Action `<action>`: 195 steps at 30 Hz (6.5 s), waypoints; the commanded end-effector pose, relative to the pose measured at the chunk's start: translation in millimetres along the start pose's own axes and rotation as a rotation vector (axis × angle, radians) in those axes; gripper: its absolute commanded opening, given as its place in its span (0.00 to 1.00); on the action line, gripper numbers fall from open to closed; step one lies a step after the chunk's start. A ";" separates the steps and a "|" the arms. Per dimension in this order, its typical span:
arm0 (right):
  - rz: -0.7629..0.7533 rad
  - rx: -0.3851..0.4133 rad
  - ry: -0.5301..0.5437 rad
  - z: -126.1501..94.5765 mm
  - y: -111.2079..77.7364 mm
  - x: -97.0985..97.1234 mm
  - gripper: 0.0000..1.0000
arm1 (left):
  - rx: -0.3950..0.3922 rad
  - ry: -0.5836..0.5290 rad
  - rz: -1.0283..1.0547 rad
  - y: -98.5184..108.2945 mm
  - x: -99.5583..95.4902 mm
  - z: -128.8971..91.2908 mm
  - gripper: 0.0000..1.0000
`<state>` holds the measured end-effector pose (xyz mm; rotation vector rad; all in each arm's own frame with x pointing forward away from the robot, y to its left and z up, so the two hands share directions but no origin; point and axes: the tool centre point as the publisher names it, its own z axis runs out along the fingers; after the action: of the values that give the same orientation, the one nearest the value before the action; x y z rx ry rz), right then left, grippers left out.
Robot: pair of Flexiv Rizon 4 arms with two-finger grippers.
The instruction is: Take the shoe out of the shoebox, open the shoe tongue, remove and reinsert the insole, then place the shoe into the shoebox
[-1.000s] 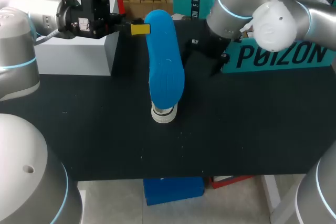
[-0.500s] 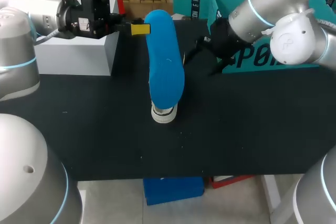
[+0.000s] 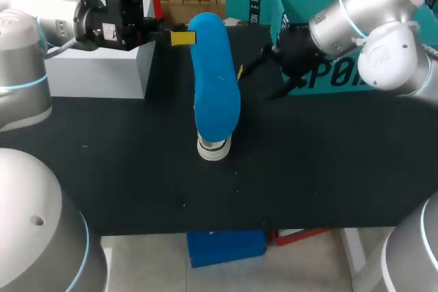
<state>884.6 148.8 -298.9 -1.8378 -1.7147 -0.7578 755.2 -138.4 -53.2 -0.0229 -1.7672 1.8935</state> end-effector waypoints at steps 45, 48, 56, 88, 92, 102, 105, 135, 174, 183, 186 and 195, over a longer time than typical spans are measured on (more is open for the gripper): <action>-0.023 -0.034 0.667 -16.7 1.3 5.7 1.00 | -0.236 -0.147 0.326 -2.1 8.4 7.3 0.00; -0.023 -0.034 0.667 -16.7 1.3 5.7 1.00 | -0.375 -0.204 0.495 0.3 13.4 11.2 0.00; -0.023 -0.034 0.667 -16.7 1.3 5.7 1.00 | -0.669 -0.204 0.881 20.5 20.4 16.3 0.00; -0.023 -0.034 0.667 -16.7 1.3 5.7 1.00 | -0.795 -0.048 1.122 42.3 -9.9 -9.4 0.00; -0.023 -0.034 0.667 -16.7 1.3 5.7 1.00 | -0.795 -0.048 1.122 42.3 -9.9 -9.4 0.00; -0.023 -0.034 0.667 -16.7 1.3 5.7 1.00 | -0.846 -0.173 1.402 107.6 44.9 11.5 0.00; -0.023 -0.034 0.667 -16.7 1.3 5.7 1.00 | -0.869 -0.204 1.477 128.2 50.4 7.0 0.00; -0.023 -0.034 0.667 -16.7 1.3 5.7 1.00 | -0.859 -0.166 1.580 173.0 35.6 -17.8 0.00; -0.023 -0.034 0.667 -16.7 1.3 5.7 1.00 | -0.960 -0.238 2.011 255.8 -31.0 -34.6 0.00; -0.023 -0.034 0.667 -16.7 1.3 5.7 1.00 | -0.983 -0.212 2.012 255.6 -60.7 -35.5 0.00; -0.023 -0.034 0.667 -16.7 1.3 5.7 1.00 | -0.998 -0.206 2.008 252.2 -70.1 -39.0 0.00; -0.023 -0.034 0.667 -16.7 1.3 5.7 1.00 | -1.031 -0.192 2.012 233.0 -97.5 -44.1 0.00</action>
<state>885.3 139.7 -282.4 -1.3551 -1.2857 -1.2415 753.1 -121.8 -309.6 -2.8700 -2.8376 1.2126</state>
